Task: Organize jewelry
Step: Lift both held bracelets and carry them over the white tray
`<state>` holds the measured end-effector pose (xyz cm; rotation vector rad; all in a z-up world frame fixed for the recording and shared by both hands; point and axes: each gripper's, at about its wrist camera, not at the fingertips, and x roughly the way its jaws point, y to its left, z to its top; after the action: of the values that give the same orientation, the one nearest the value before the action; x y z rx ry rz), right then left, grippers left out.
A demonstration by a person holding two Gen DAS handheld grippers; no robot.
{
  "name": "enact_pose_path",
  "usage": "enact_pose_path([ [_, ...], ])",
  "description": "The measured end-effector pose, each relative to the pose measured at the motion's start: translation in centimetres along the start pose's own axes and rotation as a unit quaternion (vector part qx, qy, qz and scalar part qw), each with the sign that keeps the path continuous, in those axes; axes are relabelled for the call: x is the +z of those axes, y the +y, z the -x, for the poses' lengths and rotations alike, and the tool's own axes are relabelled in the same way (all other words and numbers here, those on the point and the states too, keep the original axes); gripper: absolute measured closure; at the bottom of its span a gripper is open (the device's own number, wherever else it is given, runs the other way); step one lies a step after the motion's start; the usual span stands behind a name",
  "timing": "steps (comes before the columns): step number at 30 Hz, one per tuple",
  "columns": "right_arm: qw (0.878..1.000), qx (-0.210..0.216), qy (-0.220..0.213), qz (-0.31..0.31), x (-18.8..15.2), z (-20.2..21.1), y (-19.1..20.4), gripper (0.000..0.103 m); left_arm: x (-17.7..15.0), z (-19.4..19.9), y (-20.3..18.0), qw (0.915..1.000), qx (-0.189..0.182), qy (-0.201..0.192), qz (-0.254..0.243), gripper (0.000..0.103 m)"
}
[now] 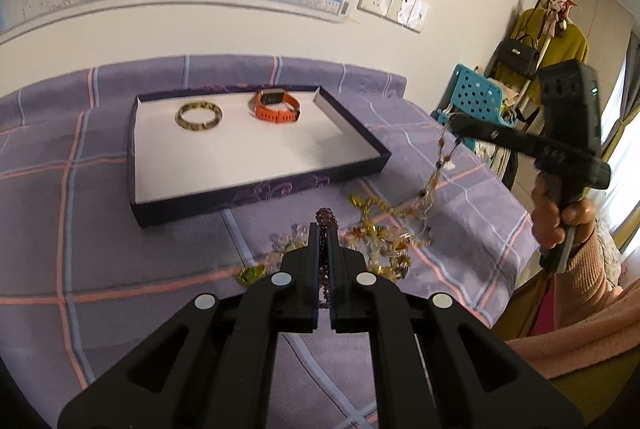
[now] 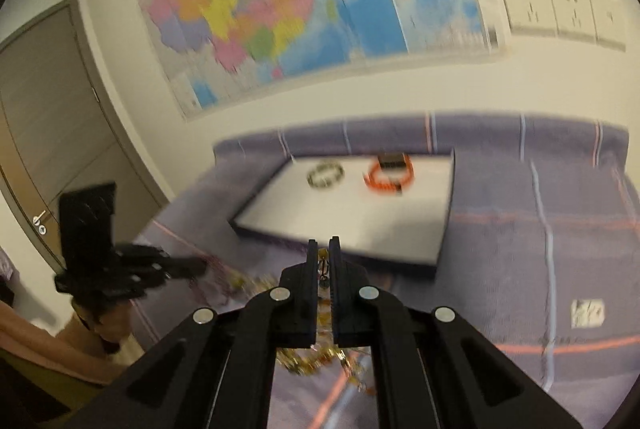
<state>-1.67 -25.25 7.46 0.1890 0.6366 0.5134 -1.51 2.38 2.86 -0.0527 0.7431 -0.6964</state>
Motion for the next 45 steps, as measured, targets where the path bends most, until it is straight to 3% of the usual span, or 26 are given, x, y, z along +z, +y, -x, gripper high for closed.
enact_pose_path([
  [10,0.997,-0.002,-0.067,0.030,4.3,3.0,2.4,0.099,2.3,2.0,0.1,0.9994,0.009,-0.029,-0.015,0.099],
  [32,0.993,-0.011,-0.113,0.038,10.9,1.8,1.8,0.099,8.6,0.5,3.6,0.9963,0.066,-0.052,-0.015,0.099],
  [45,0.998,-0.007,-0.063,-0.002,11.9,-5.6,-1.4,0.099,11.0,-4.8,7.3,0.9950,0.098,-0.018,0.008,0.099],
])
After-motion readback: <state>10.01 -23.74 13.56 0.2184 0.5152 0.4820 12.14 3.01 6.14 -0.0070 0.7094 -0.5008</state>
